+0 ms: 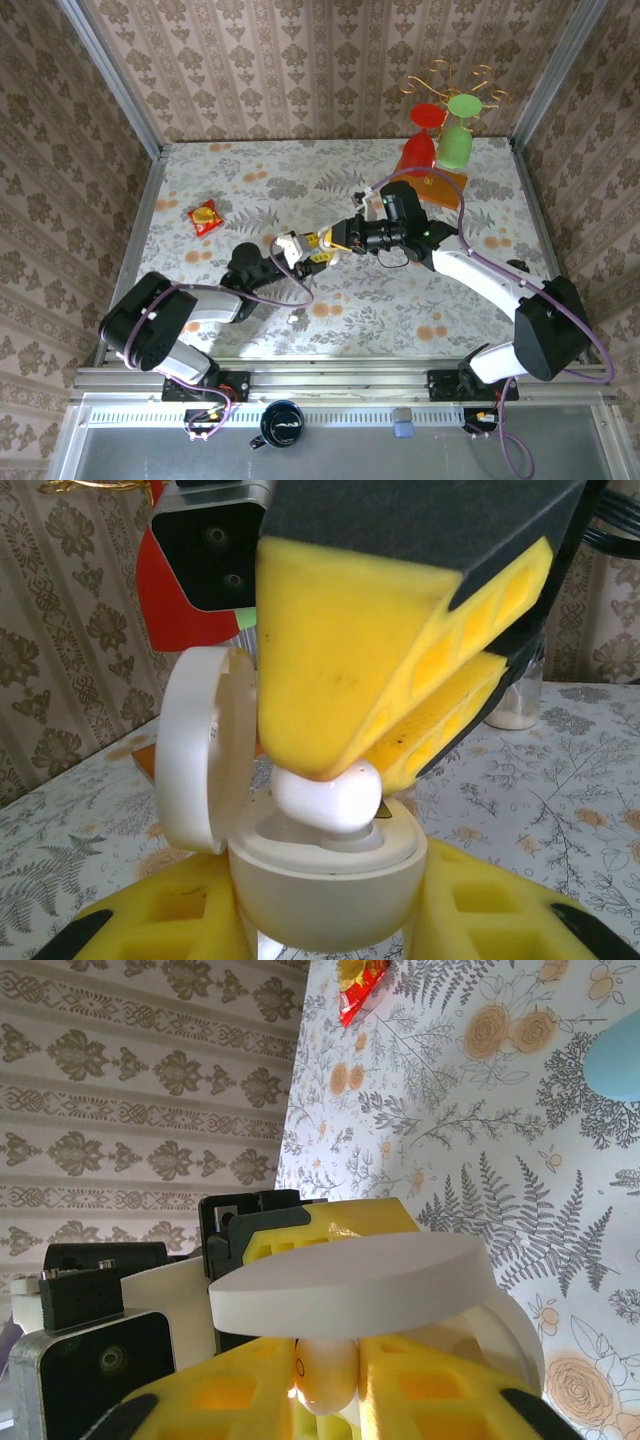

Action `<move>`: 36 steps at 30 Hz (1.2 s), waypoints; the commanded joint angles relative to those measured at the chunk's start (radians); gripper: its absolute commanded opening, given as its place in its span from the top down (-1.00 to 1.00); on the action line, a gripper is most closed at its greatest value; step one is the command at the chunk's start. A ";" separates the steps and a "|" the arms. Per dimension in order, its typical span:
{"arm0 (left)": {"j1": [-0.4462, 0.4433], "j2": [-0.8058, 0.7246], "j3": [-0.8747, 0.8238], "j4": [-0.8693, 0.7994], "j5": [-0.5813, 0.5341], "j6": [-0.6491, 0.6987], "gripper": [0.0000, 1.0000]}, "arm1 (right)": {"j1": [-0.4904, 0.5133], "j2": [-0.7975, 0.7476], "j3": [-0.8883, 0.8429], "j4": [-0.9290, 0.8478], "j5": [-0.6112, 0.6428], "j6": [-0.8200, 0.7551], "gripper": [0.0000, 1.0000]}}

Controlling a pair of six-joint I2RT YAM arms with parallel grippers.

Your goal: Insert the wireless bluetooth earbuds into the charging case

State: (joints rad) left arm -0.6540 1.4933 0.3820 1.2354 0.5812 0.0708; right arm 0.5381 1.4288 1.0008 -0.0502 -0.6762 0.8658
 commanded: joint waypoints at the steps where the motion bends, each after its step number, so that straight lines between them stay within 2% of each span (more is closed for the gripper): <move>1: -0.005 0.006 0.032 0.048 0.000 -0.020 0.65 | 0.010 0.017 0.018 -0.051 0.036 -0.023 0.44; 5: -0.006 0.004 0.028 0.047 -0.007 -0.023 0.65 | 0.007 -0.018 0.017 -0.089 0.114 -0.049 0.40; 12: 0.008 0.005 0.009 0.049 -0.027 -0.031 0.66 | 0.005 -0.098 -0.004 -0.102 0.164 -0.090 0.10; 20: 0.118 -0.045 -0.040 0.050 -0.071 -0.072 0.68 | 0.009 -0.171 -0.100 -0.021 0.205 -0.088 -0.02; 27: 0.269 -0.160 -0.113 0.047 -0.125 -0.091 0.68 | 0.082 -0.068 -0.119 -0.004 0.212 -0.080 -0.04; 36: 0.402 -0.267 -0.138 -0.014 -0.139 -0.141 0.70 | 0.277 0.190 -0.078 0.064 0.202 0.000 -0.05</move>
State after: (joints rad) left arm -0.2729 1.2476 0.2481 1.2320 0.4511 -0.0341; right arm 0.7750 1.5661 0.8948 -0.0383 -0.4736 0.8230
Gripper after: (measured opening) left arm 0.339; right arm 0.523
